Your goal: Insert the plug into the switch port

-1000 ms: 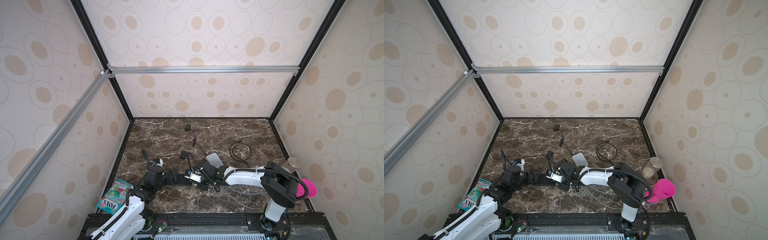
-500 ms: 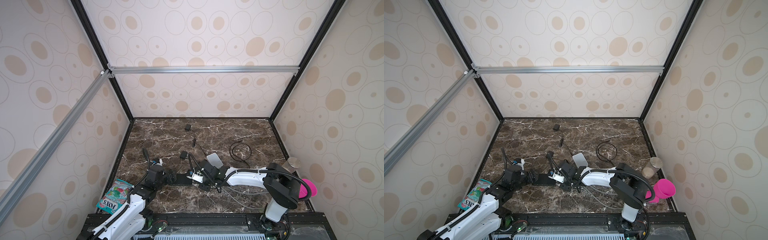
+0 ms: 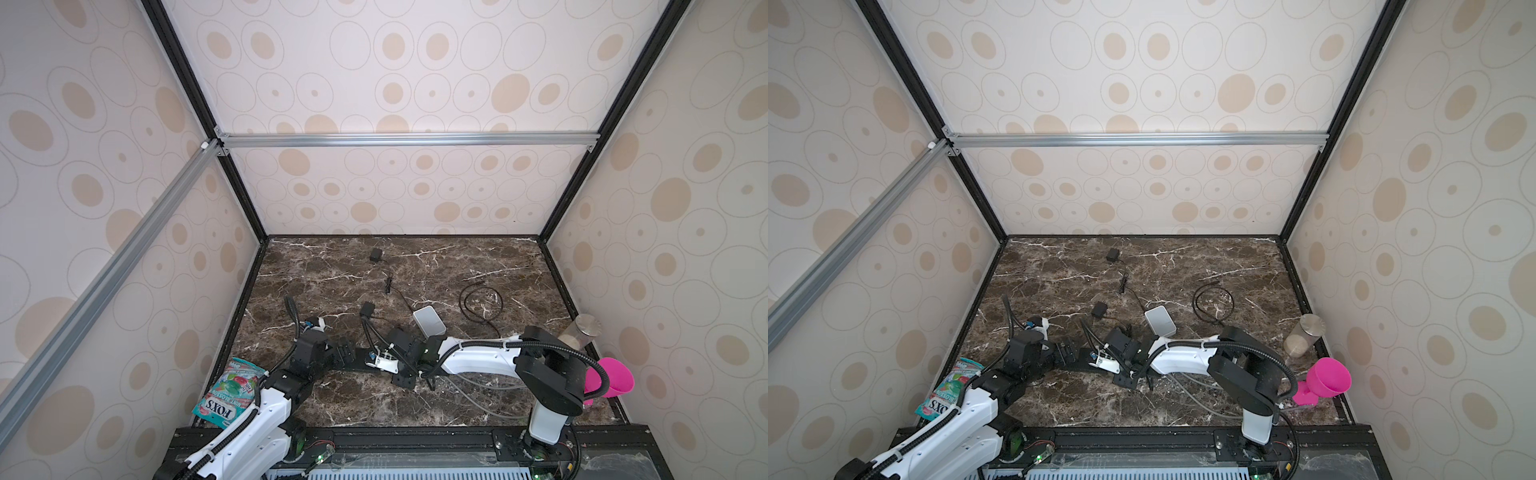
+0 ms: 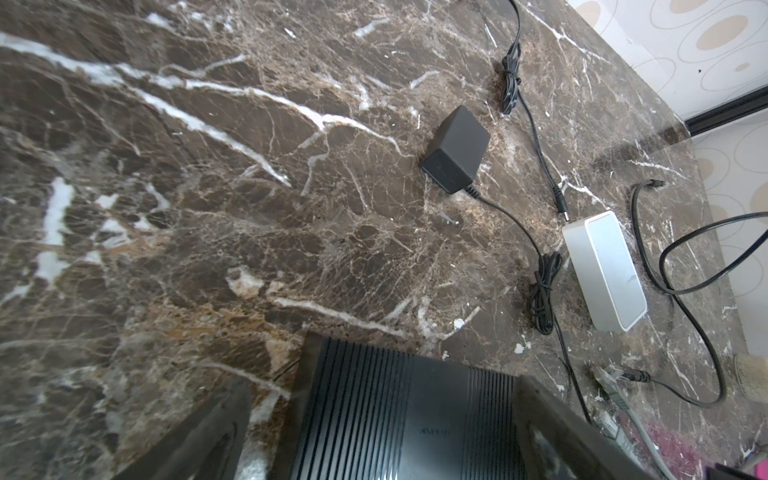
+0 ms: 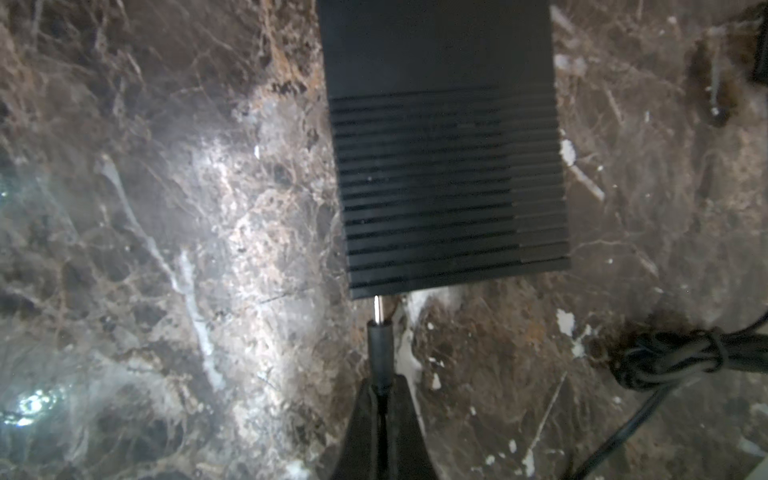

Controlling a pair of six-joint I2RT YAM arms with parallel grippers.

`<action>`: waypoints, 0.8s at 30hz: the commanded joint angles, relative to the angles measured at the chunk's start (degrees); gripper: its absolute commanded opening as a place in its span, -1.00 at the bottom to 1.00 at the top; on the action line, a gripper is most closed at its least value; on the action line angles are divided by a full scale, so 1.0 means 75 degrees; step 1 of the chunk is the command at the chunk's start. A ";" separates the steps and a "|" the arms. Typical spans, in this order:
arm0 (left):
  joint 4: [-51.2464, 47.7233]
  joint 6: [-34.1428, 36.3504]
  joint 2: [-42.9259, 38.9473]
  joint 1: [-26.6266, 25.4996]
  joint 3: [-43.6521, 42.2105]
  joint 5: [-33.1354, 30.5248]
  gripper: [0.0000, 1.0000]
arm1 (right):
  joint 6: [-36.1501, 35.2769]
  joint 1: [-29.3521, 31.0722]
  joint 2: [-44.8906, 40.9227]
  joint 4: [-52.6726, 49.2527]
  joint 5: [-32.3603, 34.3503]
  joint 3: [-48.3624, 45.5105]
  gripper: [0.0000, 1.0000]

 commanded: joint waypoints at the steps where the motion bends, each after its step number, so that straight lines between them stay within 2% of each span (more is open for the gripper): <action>1: 0.0056 -0.0142 -0.0071 0.0059 -0.0023 -0.0172 0.96 | -0.0050 0.0080 -0.0254 0.0182 -0.0098 -0.0074 -1.00; 3: 0.0107 -0.0102 -0.0045 0.0069 -0.0034 -0.0146 0.96 | -0.0040 0.0078 -0.0336 0.0272 0.0060 -0.0189 -1.00; 4: 0.0170 -0.0071 -0.0017 0.0071 -0.0069 -0.0082 0.89 | -0.0034 0.0077 -0.0332 0.0268 0.0139 -0.0213 -1.00; 10: 0.0463 -0.0003 0.0360 0.0068 -0.0175 0.0126 0.32 | 0.0206 0.0010 -0.0327 0.0431 0.0178 -0.0403 -1.00; 14: 0.0465 -0.0007 0.0636 0.0075 -0.0204 0.0049 0.20 | 0.0361 -0.0164 -0.0279 0.0444 -0.0044 -0.0423 -1.00; 18: 0.0545 -0.0056 0.0728 0.0069 -0.0298 -0.0033 0.18 | 0.0314 -0.0264 -0.0131 0.0221 -0.0174 -0.0215 -1.00; 24: 0.1214 0.0164 0.0983 0.0071 -0.0409 0.0760 0.12 | 0.0382 -0.0341 -0.0030 0.0271 -0.0250 -0.0141 -1.00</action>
